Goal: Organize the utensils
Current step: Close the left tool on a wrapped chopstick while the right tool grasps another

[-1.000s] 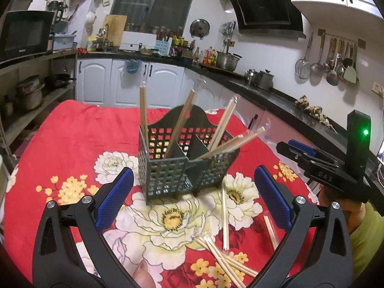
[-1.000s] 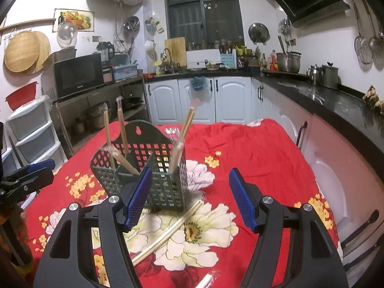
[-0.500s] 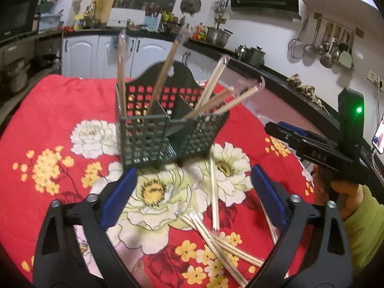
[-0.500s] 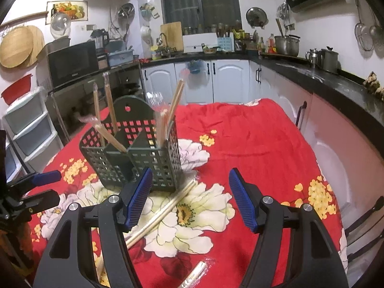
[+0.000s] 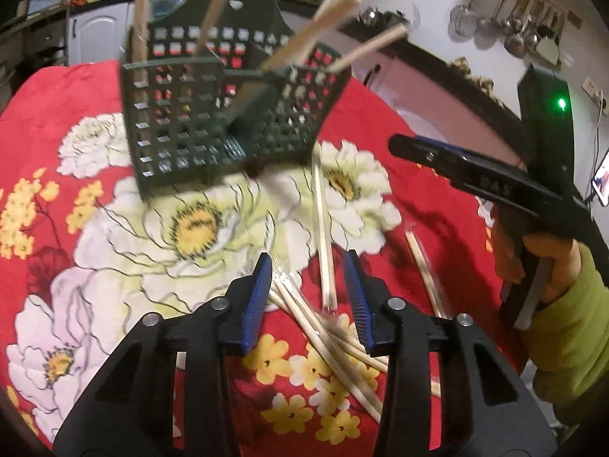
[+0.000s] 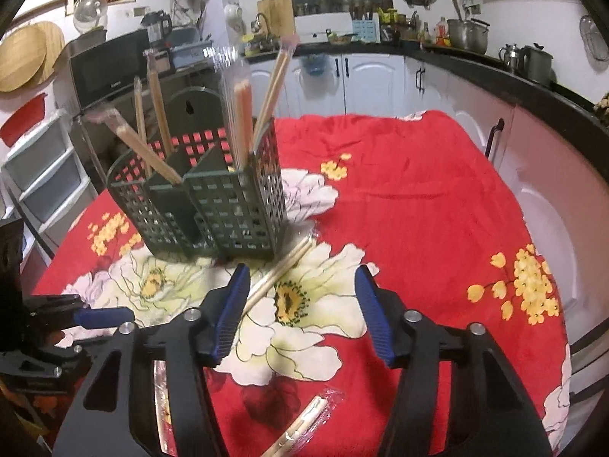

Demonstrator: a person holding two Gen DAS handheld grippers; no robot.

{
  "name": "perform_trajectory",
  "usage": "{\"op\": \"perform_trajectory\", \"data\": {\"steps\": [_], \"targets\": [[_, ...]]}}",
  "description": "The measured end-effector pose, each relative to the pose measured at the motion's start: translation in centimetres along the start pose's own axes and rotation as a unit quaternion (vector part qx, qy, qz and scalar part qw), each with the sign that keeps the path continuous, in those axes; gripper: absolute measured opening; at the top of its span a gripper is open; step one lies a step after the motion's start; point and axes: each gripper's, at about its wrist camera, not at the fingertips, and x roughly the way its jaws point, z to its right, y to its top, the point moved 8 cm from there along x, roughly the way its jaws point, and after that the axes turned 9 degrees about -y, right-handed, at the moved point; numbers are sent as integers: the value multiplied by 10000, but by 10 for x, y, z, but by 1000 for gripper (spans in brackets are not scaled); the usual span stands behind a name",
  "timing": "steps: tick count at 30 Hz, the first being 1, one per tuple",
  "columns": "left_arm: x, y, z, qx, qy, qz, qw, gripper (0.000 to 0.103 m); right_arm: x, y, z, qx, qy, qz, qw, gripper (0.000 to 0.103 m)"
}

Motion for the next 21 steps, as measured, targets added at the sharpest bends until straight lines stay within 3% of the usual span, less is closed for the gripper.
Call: {"op": "perform_trajectory", "data": {"steps": [7,16,21], "targets": [[19,-7,-10,-107,186,-356,9991,33,20,-6,0,71,72,-325,9994,51],[36,3,-12,136,404,-541,9976,32,53,-1,-6,233,205,-731,9968,51],[49,8,-15,215,533,-639,9963,21,73,2,0,574,210,-982,9933,47]]}}
